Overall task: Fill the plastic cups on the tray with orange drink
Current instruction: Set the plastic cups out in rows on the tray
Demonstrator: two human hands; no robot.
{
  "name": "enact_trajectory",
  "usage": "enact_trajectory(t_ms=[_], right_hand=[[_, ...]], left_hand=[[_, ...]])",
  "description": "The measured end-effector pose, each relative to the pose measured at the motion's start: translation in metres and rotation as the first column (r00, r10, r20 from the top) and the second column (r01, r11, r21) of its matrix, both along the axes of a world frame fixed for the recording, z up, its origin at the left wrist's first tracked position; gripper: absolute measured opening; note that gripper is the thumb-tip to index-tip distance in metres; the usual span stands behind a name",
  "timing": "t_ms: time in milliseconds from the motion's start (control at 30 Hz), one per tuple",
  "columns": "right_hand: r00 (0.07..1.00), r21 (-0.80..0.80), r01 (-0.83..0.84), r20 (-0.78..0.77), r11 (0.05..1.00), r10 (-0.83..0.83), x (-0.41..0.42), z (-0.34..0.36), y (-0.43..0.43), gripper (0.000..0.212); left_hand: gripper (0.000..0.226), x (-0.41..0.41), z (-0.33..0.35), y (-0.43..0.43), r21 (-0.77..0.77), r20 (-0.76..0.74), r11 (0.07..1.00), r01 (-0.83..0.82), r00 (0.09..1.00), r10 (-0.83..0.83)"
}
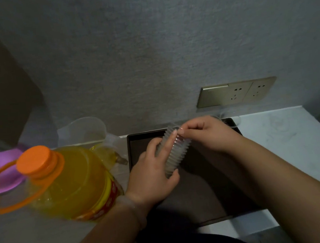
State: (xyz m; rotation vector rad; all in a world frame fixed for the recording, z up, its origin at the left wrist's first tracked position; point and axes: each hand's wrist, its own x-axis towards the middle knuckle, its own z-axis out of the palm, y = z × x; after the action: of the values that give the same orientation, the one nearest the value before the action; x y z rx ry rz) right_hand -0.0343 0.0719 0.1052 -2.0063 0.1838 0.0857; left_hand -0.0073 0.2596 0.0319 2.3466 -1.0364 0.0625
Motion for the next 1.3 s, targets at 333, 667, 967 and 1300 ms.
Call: enact_trajectory(t_ms=[333, 667, 967, 1300], right_hand=[[0.82, -0.115, 0.362, 0.512, 0.925, -0.257, -0.004, 0.026, 0.004, 0.02], [0.865, -0.696, 0.263, 0.476, 0.668, 0.155, 0.001, -0.057, -0.041, 0.01], [0.922, -0.806, 0.125, 0.309, 0.578, 0.232, 0.021, -0.097, -0.047, 0.01], [0.933, -0.783, 0.098, 0.287, 0.615, 0.216, 0.021, -0.104, -0.053, 0.032]], left_hand=[[0.094, -0.001, -0.012, 0.006, -0.147, 0.014, 0.989, -0.005, 1.0, 0.008], [0.091, -0.001, -0.018, 0.008, -0.164, 0.017, 0.985, -0.047, 0.999, 0.051], [0.089, -0.002, -0.014, 0.001, -0.116, 0.001, 0.99, -0.075, 0.997, 0.075], [0.092, 0.002, -0.021, 0.0, -0.112, -0.046, 0.988, -0.104, 0.994, 0.099]])
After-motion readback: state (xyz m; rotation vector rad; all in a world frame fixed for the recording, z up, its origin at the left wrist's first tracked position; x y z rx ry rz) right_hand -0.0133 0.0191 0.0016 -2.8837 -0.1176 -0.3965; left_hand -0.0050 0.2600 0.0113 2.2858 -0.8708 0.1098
